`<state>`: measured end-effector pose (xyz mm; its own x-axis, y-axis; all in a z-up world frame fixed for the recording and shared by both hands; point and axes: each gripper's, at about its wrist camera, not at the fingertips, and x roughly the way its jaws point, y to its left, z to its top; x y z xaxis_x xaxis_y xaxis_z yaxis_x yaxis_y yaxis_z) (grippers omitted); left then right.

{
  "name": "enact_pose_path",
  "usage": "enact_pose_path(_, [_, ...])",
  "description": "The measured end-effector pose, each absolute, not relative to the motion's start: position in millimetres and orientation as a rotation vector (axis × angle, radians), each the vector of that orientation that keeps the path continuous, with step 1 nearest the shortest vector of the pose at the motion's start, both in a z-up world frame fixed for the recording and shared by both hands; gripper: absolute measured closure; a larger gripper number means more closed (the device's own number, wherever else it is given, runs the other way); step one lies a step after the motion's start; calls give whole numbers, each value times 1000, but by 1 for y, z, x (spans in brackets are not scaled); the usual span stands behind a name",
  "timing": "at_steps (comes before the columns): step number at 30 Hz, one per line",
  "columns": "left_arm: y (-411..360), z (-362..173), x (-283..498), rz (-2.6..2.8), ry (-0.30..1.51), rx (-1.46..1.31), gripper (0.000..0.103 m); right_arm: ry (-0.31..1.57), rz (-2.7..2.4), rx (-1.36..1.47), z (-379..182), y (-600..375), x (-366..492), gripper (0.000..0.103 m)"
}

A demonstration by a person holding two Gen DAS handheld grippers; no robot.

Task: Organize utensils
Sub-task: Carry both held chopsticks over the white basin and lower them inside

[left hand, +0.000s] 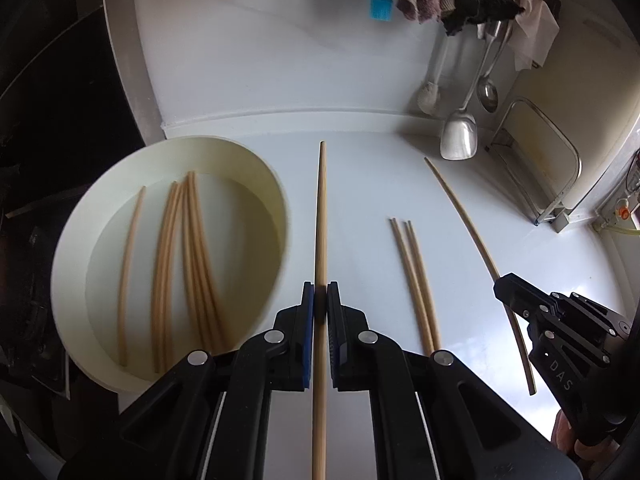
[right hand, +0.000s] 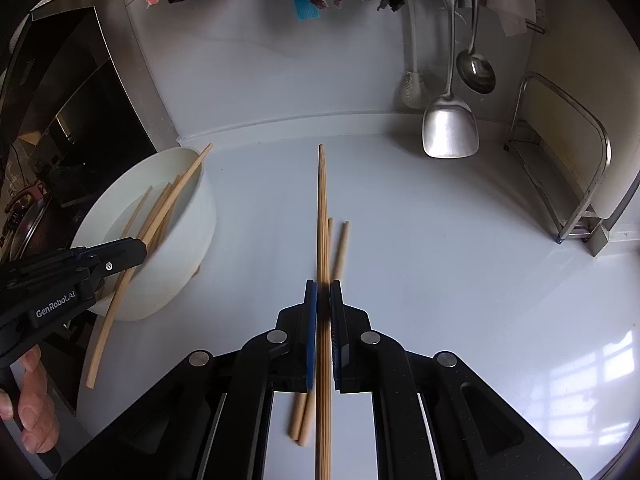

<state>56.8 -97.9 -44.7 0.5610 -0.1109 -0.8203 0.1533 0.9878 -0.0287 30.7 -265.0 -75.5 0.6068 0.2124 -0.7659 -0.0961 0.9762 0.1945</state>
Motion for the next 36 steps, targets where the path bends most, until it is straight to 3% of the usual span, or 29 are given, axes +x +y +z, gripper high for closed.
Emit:
enact_pose_path(17, [69, -45, 107, -23, 983, 42, 96, 916, 345, 209, -48, -91, 95, 97])
enact_pose_path(36, [91, -95, 148, -80, 1089, 8, 96, 1116, 310, 155, -103, -30, 146, 97])
